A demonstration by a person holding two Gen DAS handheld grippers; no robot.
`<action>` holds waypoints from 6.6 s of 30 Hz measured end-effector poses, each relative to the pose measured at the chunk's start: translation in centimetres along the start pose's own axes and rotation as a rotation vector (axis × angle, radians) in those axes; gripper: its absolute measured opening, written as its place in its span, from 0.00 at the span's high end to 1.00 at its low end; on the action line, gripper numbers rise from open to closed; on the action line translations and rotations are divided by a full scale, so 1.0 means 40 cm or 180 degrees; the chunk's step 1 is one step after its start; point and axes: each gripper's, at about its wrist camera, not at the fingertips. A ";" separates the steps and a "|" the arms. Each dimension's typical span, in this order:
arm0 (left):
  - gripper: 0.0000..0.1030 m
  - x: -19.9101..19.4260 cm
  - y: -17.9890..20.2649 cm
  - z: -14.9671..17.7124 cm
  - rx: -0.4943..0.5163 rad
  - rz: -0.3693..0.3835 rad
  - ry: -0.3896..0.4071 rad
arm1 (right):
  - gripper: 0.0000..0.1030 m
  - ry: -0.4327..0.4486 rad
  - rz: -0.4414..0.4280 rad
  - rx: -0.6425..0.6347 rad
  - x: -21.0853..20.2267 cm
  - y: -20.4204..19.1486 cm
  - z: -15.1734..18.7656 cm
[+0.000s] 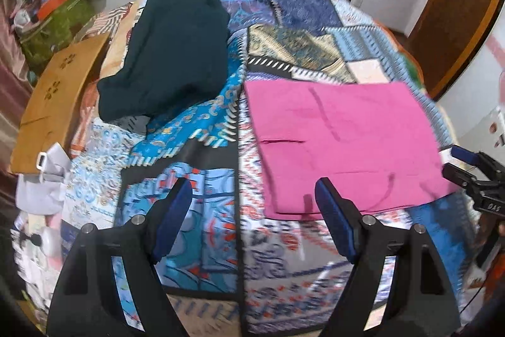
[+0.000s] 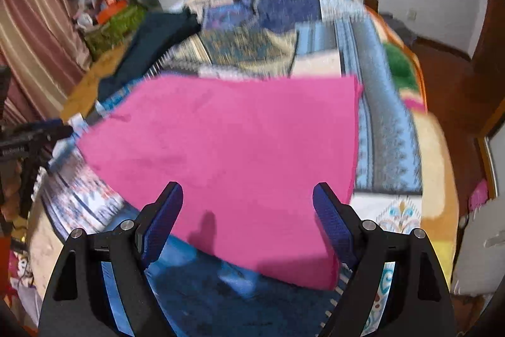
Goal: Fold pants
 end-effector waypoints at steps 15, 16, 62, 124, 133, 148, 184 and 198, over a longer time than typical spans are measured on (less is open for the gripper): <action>0.22 0.064 0.070 0.044 -0.0463 0.0903 -0.0332 | 0.21 -0.0293 -0.0009 -0.0375 0.137 -0.102 0.030; 0.22 0.074 0.067 0.038 -0.0491 0.0980 -0.0349 | 0.21 -0.0303 -0.0026 -0.0362 0.138 -0.099 0.034; 0.87 -0.190 0.191 0.055 0.0949 -0.1242 0.1075 | 0.20 -0.0203 -0.0193 -0.0220 0.007 -0.074 0.091; 0.30 0.203 0.258 -0.295 0.1180 -0.0053 -0.0097 | 0.20 -0.0062 0.0053 0.0171 -0.057 0.053 0.129; 0.07 0.426 0.294 -0.280 0.1606 -0.0457 -0.0667 | 0.20 0.0036 0.0201 0.0405 -0.094 0.112 0.122; 0.00 0.281 0.106 -0.146 0.1273 -0.0605 -0.0573 | 0.20 0.0159 0.0050 0.0364 -0.078 0.081 0.073; 0.72 0.173 0.061 -0.038 0.0656 0.0031 -0.0424 | 0.69 -0.0520 -0.0077 0.0077 0.128 0.060 0.005; 0.31 0.104 0.122 -0.201 0.0958 0.0028 -0.0014 | 0.40 -0.0276 -0.0072 -0.0122 0.077 0.005 -0.125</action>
Point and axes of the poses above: each gripper's, at about its wrist camera, not at the fingertips, and x roughly the way its jaws point, y to its right, z to its underside, and after that the axes turned 10 degrees about x, right-handed
